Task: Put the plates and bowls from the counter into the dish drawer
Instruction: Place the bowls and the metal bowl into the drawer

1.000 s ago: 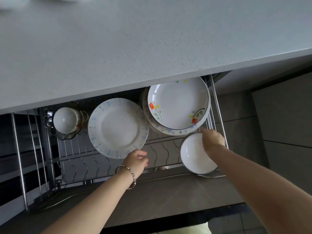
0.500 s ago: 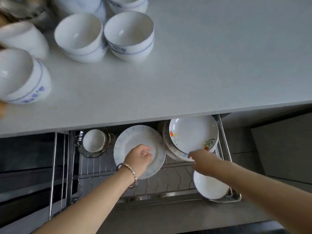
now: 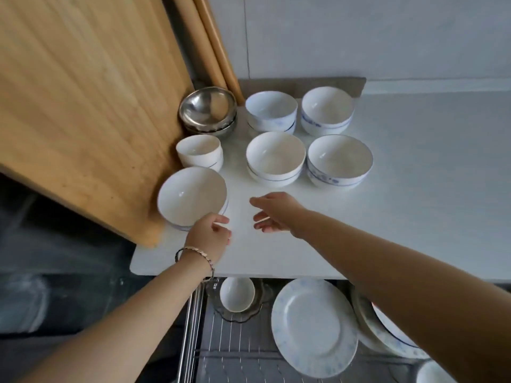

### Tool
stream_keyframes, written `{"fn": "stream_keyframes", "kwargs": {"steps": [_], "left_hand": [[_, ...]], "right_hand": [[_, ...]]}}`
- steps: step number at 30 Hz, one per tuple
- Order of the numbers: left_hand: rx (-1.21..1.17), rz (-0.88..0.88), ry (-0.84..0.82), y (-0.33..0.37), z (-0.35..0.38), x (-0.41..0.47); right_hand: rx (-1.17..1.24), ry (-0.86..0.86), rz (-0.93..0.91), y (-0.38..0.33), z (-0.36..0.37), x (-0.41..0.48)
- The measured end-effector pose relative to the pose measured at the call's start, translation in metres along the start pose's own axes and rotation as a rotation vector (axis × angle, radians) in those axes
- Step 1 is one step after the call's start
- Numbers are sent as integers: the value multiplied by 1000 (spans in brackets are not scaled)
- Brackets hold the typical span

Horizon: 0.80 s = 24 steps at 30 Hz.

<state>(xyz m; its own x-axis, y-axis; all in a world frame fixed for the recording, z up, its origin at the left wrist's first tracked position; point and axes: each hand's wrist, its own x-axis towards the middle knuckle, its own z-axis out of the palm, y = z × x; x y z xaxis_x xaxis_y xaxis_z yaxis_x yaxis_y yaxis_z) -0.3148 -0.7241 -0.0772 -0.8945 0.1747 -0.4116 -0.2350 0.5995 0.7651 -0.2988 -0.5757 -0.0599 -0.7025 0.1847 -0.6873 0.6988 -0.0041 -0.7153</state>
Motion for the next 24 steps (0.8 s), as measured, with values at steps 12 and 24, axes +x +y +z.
{"fn": "stream_keyframes", "kwargs": {"steps": [12, 24], "left_hand": [[-270, -273, 17, -69, -66, 15], [-149, -229, -502, -47, 32, -87]], "right_hand": [[170, 167, 31, 11, 83, 48], [-91, 155, 50, 140, -34, -121]]}}
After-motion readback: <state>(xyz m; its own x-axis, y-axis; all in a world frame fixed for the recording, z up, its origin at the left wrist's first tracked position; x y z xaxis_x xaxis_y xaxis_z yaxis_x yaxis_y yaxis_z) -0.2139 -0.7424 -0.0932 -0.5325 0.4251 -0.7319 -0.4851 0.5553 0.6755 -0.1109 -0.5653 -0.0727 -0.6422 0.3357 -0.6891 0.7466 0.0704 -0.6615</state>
